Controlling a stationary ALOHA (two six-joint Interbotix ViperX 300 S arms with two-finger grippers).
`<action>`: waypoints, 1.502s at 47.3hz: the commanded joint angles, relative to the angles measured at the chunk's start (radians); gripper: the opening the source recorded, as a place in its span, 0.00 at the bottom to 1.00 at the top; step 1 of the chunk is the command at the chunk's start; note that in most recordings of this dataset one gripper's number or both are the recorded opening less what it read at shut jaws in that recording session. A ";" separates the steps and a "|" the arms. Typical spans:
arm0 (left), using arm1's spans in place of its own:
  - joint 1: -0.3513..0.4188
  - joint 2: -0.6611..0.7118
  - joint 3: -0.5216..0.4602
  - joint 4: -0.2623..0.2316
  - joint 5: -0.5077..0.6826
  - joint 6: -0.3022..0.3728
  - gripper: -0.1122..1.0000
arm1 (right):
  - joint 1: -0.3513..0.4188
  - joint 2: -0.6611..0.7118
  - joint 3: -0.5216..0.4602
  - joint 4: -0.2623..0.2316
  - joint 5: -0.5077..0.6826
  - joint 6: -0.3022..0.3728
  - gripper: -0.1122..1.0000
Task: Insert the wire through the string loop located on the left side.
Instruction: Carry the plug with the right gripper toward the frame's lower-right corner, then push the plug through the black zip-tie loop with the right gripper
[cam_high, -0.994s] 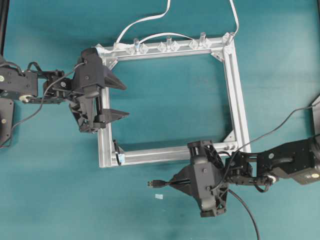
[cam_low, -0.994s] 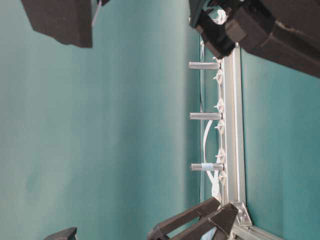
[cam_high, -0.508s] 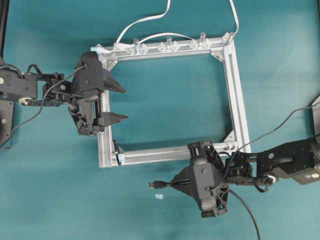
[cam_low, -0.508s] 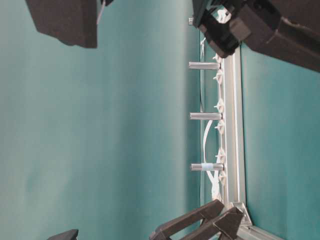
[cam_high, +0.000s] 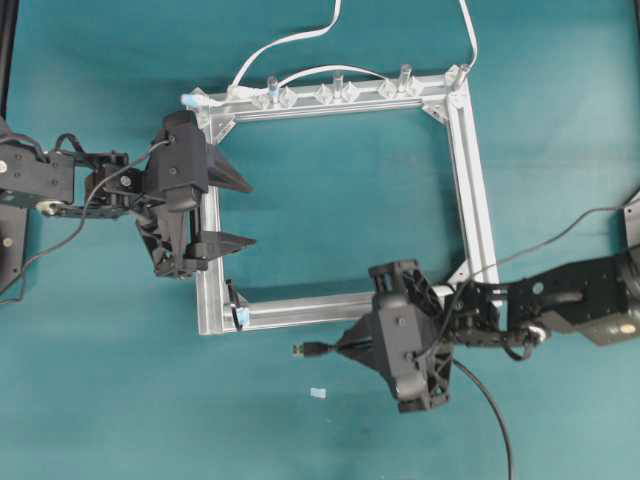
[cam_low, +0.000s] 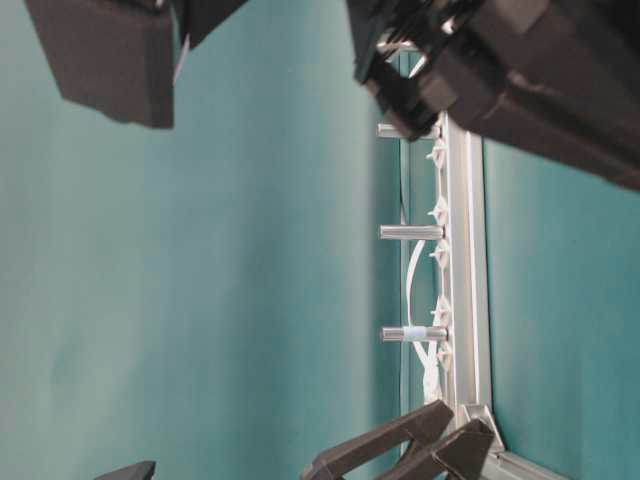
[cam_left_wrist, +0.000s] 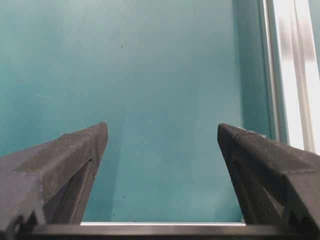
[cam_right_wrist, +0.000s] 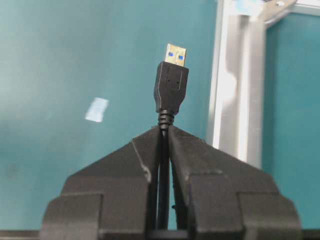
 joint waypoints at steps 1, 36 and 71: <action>-0.006 -0.020 -0.009 0.003 -0.005 -0.008 0.91 | -0.023 -0.037 -0.015 -0.028 0.015 -0.002 0.16; -0.011 -0.020 -0.009 0.003 -0.005 -0.008 0.91 | -0.114 -0.054 -0.018 -0.133 0.067 -0.002 0.16; -0.014 -0.018 -0.006 0.002 -0.005 -0.008 0.91 | -0.124 -0.055 -0.014 -0.146 0.063 -0.002 0.16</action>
